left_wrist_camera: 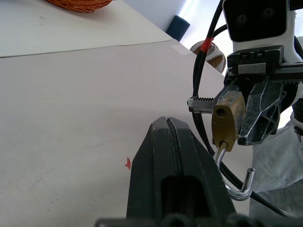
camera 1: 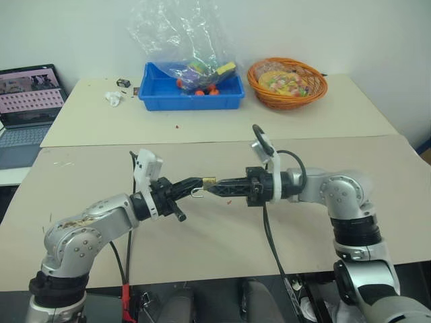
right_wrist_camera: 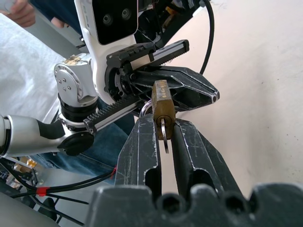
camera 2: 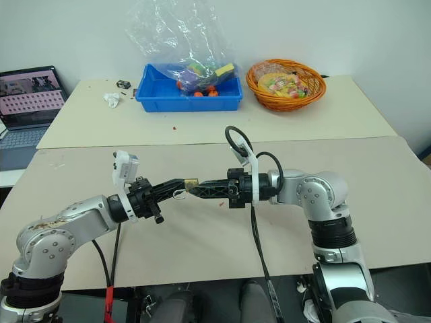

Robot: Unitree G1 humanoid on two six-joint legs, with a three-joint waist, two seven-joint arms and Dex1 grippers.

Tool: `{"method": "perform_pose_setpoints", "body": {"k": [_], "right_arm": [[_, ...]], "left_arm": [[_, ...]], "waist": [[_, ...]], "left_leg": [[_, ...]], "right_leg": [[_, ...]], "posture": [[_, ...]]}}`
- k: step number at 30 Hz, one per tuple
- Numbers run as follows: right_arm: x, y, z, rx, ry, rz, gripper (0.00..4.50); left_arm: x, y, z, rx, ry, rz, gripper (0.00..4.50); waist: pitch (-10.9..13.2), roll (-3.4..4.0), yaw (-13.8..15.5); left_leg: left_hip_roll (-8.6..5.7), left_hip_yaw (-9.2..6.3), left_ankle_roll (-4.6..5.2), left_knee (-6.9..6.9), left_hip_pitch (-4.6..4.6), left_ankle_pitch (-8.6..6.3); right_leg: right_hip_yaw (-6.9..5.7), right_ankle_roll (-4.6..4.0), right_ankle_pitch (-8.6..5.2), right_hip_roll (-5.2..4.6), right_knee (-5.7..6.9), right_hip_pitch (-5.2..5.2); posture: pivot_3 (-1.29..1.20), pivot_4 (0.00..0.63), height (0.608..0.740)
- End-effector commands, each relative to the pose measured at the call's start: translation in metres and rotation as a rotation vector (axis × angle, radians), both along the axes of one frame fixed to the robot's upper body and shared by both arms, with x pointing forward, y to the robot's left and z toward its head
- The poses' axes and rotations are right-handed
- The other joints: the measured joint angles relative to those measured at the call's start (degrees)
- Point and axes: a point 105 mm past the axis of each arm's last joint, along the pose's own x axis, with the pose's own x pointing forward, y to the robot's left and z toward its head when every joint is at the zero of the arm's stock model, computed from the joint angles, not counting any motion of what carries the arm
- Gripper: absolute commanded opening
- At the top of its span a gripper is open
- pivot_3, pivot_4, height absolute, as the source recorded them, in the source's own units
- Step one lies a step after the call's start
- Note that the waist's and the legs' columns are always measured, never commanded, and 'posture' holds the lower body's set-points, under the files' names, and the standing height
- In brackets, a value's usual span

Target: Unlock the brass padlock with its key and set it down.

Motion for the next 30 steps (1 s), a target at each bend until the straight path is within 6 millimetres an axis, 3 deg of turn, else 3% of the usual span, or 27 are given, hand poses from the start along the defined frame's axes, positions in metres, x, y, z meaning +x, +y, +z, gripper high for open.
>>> {"method": "perform_pose_setpoints", "body": {"k": [1,7,11,14,16,30], "right_arm": [[0.001,-0.005,0.018,0.052,-0.029,-0.001,0.01],[0.003,-0.022,0.019,0.057,0.047,-0.02,0.01],[0.02,-0.039,-0.016,-0.085,0.221,-0.137,0.01],[0.029,-0.049,-0.063,-0.274,0.34,-0.235,0.01],[0.03,-0.051,-0.083,-0.348,0.389,-0.259,0.01],[0.046,-0.059,-0.098,-0.336,0.531,-0.341,0.01]], "left_arm": [[-0.003,0.003,0.004,0.016,-0.034,-0.01,0.03],[0.006,0.032,-0.009,0.151,-0.079,0.073,0.03],[0.002,0.041,-0.01,0.356,-0.283,0.028,0.03],[-0.015,0.025,0.0,0.47,-0.509,-0.116,0.03],[-0.025,0.015,0.004,0.495,-0.599,-0.2,0.03],[-0.03,0.007,0.007,0.455,-0.616,-0.233,0.03]], "waist": [[0.0,0.0,0.0],[0.0,0.0,-0.04],[0.0,0.0,-0.03],[0.0,0.0,0.0],[0.0,0.0,0.07],[-0.01,-0.01,-0.15]], "left_leg": [[0.0,0.0,0.0,0.0,0.0,0.0],[-0.01,0.01,0.0,-0.03,0.0,0.0],[0.0,0.05,0.01,-0.04,0.0,0.0],[0.01,0.13,0.0,-0.08,-0.02,0.0],[0.02,0.14,0.01,-0.09,-0.07,-0.01],[0.3,0.14,0.08,-0.06,-0.03,-0.05]], "right_leg": [[0.0,0.0,0.0,0.0,0.0,0.0],[0.0,0.0,0.0,0.02,0.0,0.0],[0.0,-0.02,-0.02,0.03,-0.11,0.0],[0.0,-0.03,-0.02,0.02,-0.32,0.0],[-0.01,-0.04,-0.02,0.01,-0.38,-0.02],[-0.03,-0.01,0.01,0.07,-0.39,0.1]], "posture": [[0.0,0.15,0.728],[0.0,0.15,0.728],[0.0,0.15,0.728],[0.0,0.15,0.728],[0.0,0.15,0.728],[0.0,0.15,0.728]]}}
